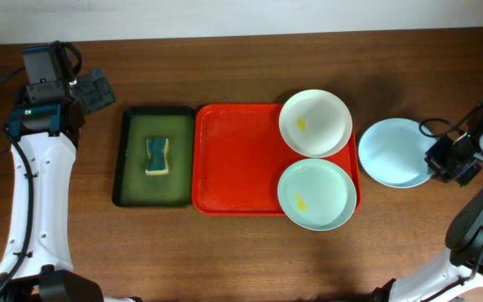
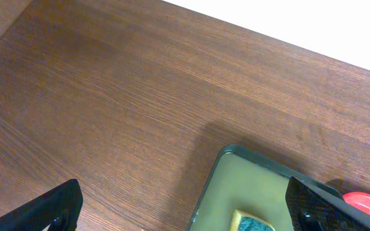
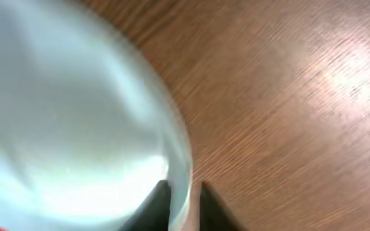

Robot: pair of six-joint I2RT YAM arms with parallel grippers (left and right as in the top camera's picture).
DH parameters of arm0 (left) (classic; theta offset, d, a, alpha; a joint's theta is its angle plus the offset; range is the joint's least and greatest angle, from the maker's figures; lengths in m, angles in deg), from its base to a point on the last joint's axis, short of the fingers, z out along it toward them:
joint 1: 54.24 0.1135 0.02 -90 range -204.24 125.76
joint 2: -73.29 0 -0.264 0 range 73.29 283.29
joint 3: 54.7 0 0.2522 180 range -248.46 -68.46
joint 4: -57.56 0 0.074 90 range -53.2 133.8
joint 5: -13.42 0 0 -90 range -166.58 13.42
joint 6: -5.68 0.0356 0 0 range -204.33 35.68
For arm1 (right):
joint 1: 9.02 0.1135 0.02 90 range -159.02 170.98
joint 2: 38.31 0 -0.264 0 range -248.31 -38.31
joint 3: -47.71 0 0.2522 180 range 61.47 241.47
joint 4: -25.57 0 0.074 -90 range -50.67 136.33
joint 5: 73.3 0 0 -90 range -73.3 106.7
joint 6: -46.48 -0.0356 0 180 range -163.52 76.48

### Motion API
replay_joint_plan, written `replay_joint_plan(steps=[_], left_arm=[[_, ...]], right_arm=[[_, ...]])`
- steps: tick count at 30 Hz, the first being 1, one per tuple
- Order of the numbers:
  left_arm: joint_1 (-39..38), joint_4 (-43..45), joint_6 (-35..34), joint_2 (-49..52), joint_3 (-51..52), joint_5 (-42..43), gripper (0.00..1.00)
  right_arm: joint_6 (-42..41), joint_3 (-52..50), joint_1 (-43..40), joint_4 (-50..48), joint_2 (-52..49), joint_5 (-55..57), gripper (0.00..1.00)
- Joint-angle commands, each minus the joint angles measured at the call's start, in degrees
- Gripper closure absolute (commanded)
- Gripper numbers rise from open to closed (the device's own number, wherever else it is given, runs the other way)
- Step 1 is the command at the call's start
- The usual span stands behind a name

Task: Clean dirty plates on tray and stack at the side
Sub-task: 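Move the right gripper to the pale-green plate and grip its rim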

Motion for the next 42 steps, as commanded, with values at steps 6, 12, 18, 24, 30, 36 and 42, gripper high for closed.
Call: replay_joint_plan(steps=[6, 12, 18, 24, 30, 36, 42], left_arm=[[0.11, 0.13, -0.33, 0.02, 0.0, -0.63, 0.01], [0.11, 0.13, -0.33, 0.02, 0.0, -0.63, 0.01], [0.11, 0.13, -0.33, 0.02, 0.0, -0.63, 0.01], [0.11, 0.13, -0.33, 0.02, 0.0, -0.63, 0.01], [0.11, 0.13, -0.33, 0.02, 0.0, -0.63, 0.01], [0.11, 0.13, -0.33, 0.02, 0.0, -0.63, 0.01], [0.11, 0.11, -0.33, 0.02, 0.0, -0.63, 0.01]], right_arm=[[7.45, 8.76, 9.97, 20.41, 9.2, -0.5, 0.6], [11.26, 0.66, 29.42, 19.65, 9.66, 1.25, 0.57], [11.26, -16.31, 34.64, -4.02, 9.33, 7.04, 0.57], [11.21, -19.54, 34.67, -5.81, 9.31, -3.78, 0.96], [4.39, -21.16, 39.87, -7.76, 9.31, -21.38, 0.96], [-32.3, -21.16, 56.96, -25.92, 8.68, -5.07, 0.96], [-36.68, -21.16, 57.53, -29.22, 8.68, 4.26, 0.96]])
